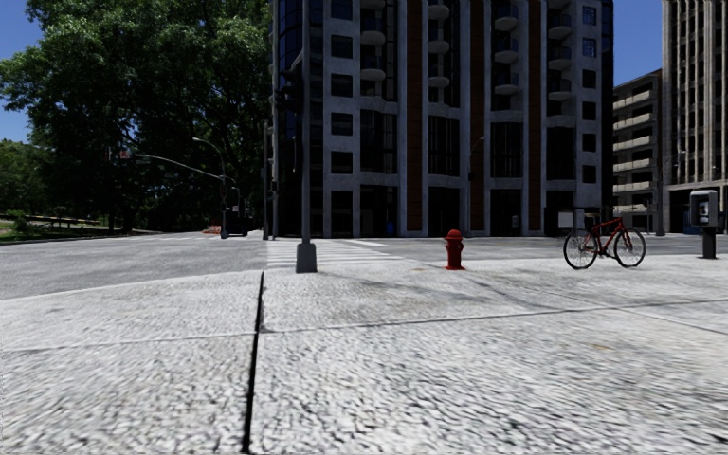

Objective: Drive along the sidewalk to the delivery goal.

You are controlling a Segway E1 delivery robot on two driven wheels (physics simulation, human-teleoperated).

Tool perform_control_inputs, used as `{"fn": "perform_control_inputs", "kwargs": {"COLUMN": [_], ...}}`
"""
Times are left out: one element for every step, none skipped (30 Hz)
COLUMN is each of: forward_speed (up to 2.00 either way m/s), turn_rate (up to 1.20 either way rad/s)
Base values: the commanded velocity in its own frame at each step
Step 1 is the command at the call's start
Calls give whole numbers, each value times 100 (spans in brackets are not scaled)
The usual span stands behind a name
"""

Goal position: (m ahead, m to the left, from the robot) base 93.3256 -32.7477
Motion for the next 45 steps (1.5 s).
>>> {"fn": "perform_control_inputs", "kwargs": {"forward_speed": [200,200,200,200,200,200,200,200,200,200,200,200,200,200,200,200,200,200,200,200,200,200,200,200,200,200,200,200,200,200,200,200,200,200,200,200,200,200,200,200,200,200,200,200,200], "turn_rate": [0,0,0,0,0,0,0,0,0,0,0,0,0,0,0,0,0,0,0,0,0,0,0,0,0,0,0,0,0,0,0,0,0,0,0,0,0,0,0,0,0,0,0,0,0]}}
